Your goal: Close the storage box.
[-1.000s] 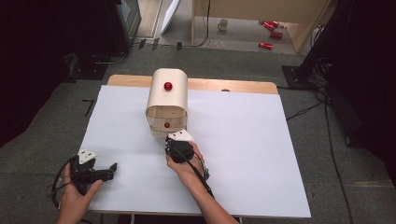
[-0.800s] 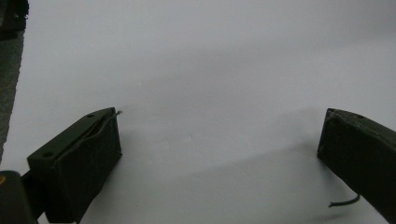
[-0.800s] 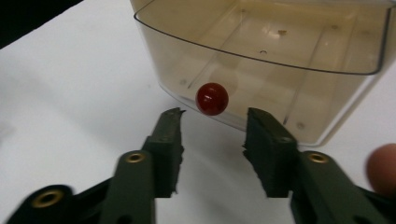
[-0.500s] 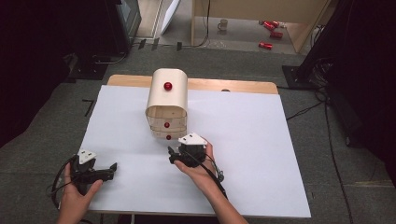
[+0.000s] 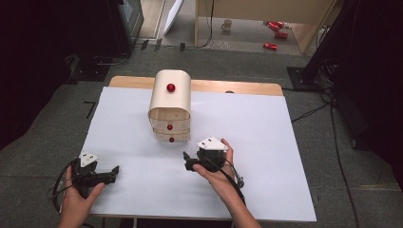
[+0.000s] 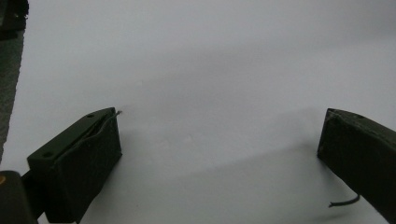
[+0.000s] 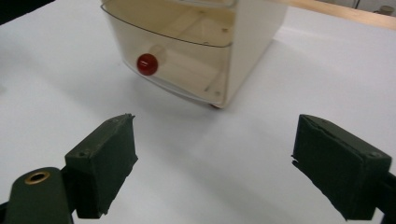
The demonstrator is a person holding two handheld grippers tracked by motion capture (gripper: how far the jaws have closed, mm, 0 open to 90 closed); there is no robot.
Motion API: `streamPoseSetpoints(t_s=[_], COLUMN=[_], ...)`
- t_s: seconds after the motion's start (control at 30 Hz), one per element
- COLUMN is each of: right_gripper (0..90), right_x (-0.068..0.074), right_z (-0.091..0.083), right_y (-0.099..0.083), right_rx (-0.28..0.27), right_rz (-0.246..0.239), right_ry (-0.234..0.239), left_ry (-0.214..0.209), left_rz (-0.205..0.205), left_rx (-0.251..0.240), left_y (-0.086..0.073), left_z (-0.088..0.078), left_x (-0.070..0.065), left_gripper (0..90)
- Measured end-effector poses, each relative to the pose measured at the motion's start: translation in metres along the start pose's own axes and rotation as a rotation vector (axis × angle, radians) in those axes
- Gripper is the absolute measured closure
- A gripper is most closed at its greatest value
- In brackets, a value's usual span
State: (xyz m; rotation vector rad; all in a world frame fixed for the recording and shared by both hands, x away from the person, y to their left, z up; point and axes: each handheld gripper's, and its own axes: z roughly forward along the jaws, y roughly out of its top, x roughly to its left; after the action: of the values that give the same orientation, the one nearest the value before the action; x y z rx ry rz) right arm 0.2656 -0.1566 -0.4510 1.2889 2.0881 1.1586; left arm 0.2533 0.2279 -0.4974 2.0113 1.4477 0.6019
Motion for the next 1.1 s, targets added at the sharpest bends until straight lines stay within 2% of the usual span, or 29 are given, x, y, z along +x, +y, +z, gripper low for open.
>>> streamPoseSetpoints(t_s=[0.3, 0.43, 0.47, 0.5, 0.57, 0.7, 0.87, 1.1], right_gripper=[13.1, 13.1, 13.1, 13.1, 13.1, 13.1, 13.1, 13.1], right_x=[-0.024, -0.042, -0.042, -0.05, -0.052, -0.069, -0.081, -0.108], right_z=[-0.026, -0.043, -0.043, -0.05, -0.053, -0.069, -0.079, -0.099], right_y=[-0.009, -0.014, -0.014, -0.016, -0.017, -0.022, -0.028, -0.041], right_rx=[-0.007, -0.027, -0.027, -0.03, -0.031, -0.036, -0.036, -0.038], right_rz=[0.008, 0.032, 0.032, 0.044, 0.051, 0.064, 0.075, 0.115], right_ry=[-0.042, -0.077, -0.077, -0.09, -0.096, -0.125, -0.147, -0.198], left_ry=[0.0, 0.001, 0.001, 0.001, 0.001, 0.001, 0.001, 0.001], left_rz=[-0.001, -0.002, -0.002, -0.001, -0.001, -0.001, -0.001, -0.001], left_rx=[-0.001, -0.001, -0.001, -0.001, -0.001, -0.001, -0.001, -0.001], left_y=[0.0, 0.0, 0.0, 0.0, 0.0, 0.0, 0.0, 0.0], left_z=[0.0, 0.0, 0.0, 0.0, 0.0, 0.0, 0.0, 0.0], left_x=[0.0, 0.0, 0.0, 0.0, 0.0, 0.0, 0.0, 0.0], left_gripper=[0.0, 0.0, 0.0, 0.0, 0.0, 0.0, 0.0, 0.0])
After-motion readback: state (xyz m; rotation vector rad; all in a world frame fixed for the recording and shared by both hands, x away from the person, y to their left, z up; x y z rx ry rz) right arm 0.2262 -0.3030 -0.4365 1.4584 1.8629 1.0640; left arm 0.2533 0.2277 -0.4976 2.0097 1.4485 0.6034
